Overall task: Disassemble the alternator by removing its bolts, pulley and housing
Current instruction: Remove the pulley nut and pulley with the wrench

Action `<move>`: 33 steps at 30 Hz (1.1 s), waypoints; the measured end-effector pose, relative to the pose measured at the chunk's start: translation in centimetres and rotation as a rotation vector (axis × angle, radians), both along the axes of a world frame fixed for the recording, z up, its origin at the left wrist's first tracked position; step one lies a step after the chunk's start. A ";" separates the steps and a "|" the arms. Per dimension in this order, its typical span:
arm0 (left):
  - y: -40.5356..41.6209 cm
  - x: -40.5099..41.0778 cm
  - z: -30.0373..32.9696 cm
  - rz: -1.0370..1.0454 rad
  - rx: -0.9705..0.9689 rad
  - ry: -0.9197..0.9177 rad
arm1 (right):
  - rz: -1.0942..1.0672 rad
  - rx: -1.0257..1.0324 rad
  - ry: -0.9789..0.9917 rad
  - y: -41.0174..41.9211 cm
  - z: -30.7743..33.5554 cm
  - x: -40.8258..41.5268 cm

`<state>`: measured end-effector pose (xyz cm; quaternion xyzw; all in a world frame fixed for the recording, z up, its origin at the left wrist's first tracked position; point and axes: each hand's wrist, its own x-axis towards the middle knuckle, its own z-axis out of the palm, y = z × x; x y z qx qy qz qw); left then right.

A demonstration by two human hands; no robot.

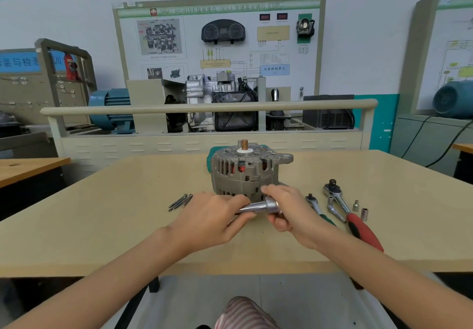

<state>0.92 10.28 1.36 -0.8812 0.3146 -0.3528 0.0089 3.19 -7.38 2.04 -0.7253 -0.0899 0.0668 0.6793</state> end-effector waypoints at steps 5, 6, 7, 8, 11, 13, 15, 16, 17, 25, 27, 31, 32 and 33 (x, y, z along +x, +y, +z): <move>-0.1 0.6 -1.3 0.082 -0.381 0.230 | 0.107 0.464 0.200 1.0 -1.6 0.0; -0.2 0.4 -1.5 0.068 -0.433 0.275 | 0.094 0.536 0.232 1.1 -1.8 0.0; -0.4 0.4 -1.7 0.035 -0.502 0.347 | 0.077 0.611 0.254 1.2 -1.8 0.0; -0.6 0.3 -1.9 -0.004 -0.598 0.439 | 0.058 0.682 0.258 1.3 -1.7 0.1; -1.2 0.5 -1.6 -0.109 -0.927 0.590 | -0.017 0.794 0.153 1.1 -1.5 0.9; -0.7 1.6 -0.7 -0.020 -0.950 0.391 | -0.080 0.839 0.117 0.7 -0.8 1.9; -0.2 3.2 0.3 0.066 -1.012 0.347 | -0.161 0.923 0.171 -0.1 0.2 3.1; -0.1 4.0 0.6 0.069 -1.087 0.431 | -0.204 0.948 0.196 -0.5 0.6 3.8; -0.1 4.8 0.6 0.044 -1.140 0.524 | -0.244 0.937 0.209 -1.0 0.7 4.4; 0.1 9.0 -0.7 -0.138 -1.285 0.759 | -0.350 0.421 0.326 -2.3 -1.0 7.0; 0.1 9.5 -1.1 -0.156 -1.316 0.745 | -0.301 0.421 0.363 -2.2 -1.3 7.2; 0.3 10.2 -1.8 -0.208 -1.413 0.759 | -0.214 0.447 0.354 -0.9 -1.5 7.8; 0.3 10.4 -1.9 -0.214 -1.434 0.771 | -0.217 0.432 0.338 -0.7 -1.5 7.9; 0.4 10.5 -1.9 -0.213 -1.452 0.786 | -0.224 0.417 0.328 -0.7 -1.5 8.0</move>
